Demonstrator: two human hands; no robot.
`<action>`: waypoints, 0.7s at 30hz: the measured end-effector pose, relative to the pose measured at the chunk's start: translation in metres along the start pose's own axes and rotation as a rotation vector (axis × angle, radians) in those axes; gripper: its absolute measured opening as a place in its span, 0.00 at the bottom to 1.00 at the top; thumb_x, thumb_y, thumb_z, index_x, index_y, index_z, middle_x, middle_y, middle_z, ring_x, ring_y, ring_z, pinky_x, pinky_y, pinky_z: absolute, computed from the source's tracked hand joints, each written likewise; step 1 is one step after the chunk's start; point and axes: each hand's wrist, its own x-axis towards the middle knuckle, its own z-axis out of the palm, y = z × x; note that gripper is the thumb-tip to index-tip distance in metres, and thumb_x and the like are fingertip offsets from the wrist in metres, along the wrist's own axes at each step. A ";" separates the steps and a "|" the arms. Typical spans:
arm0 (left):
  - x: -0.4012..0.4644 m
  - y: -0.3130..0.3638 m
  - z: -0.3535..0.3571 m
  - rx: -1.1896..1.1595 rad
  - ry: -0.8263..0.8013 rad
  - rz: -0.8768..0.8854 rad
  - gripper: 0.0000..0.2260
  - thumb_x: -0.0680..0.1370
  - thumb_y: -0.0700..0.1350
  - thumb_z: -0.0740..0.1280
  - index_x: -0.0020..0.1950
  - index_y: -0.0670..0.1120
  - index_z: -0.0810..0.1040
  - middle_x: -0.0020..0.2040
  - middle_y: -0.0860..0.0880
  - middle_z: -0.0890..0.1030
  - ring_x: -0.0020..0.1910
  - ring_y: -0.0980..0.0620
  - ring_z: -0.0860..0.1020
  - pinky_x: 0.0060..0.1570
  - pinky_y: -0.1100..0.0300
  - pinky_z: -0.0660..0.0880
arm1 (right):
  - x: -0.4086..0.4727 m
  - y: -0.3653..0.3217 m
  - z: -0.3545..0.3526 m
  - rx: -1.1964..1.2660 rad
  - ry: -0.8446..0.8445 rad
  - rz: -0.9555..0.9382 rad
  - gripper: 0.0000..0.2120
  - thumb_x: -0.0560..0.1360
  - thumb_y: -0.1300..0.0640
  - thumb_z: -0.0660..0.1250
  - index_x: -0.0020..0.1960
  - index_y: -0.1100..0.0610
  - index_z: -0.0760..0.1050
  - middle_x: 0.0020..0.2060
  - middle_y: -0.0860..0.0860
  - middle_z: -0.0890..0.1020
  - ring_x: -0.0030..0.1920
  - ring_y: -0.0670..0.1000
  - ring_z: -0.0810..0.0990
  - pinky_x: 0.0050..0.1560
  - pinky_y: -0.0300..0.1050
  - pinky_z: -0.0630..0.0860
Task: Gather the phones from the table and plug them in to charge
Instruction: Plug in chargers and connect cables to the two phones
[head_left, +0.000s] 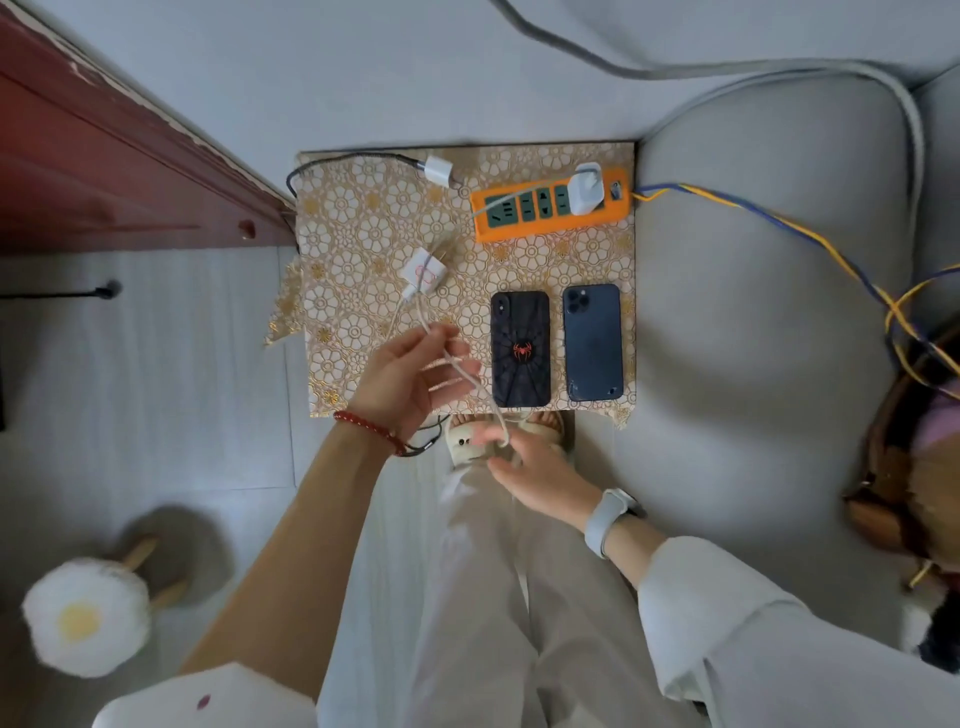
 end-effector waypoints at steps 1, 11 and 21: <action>0.001 0.008 0.002 -0.084 0.010 0.033 0.08 0.78 0.40 0.58 0.44 0.43 0.75 0.33 0.50 0.82 0.34 0.52 0.82 0.35 0.60 0.80 | -0.002 0.001 0.002 -0.024 -0.002 -0.009 0.11 0.77 0.61 0.57 0.56 0.59 0.73 0.56 0.49 0.77 0.36 0.31 0.69 0.40 0.26 0.65; 0.007 0.017 0.002 -0.005 0.069 -0.057 0.21 0.77 0.53 0.57 0.67 0.44 0.64 0.61 0.47 0.76 0.56 0.49 0.78 0.54 0.53 0.78 | -0.027 0.021 -0.041 -0.271 0.222 -0.013 0.13 0.79 0.58 0.53 0.51 0.60 0.75 0.34 0.43 0.77 0.36 0.49 0.77 0.42 0.47 0.74; -0.043 -0.003 0.027 1.141 -0.044 0.371 0.20 0.78 0.49 0.57 0.69 0.46 0.65 0.68 0.46 0.71 0.67 0.51 0.68 0.68 0.51 0.61 | -0.049 -0.029 -0.048 -0.391 0.250 -0.010 0.14 0.79 0.53 0.53 0.40 0.54 0.73 0.34 0.52 0.79 0.38 0.56 0.76 0.41 0.53 0.73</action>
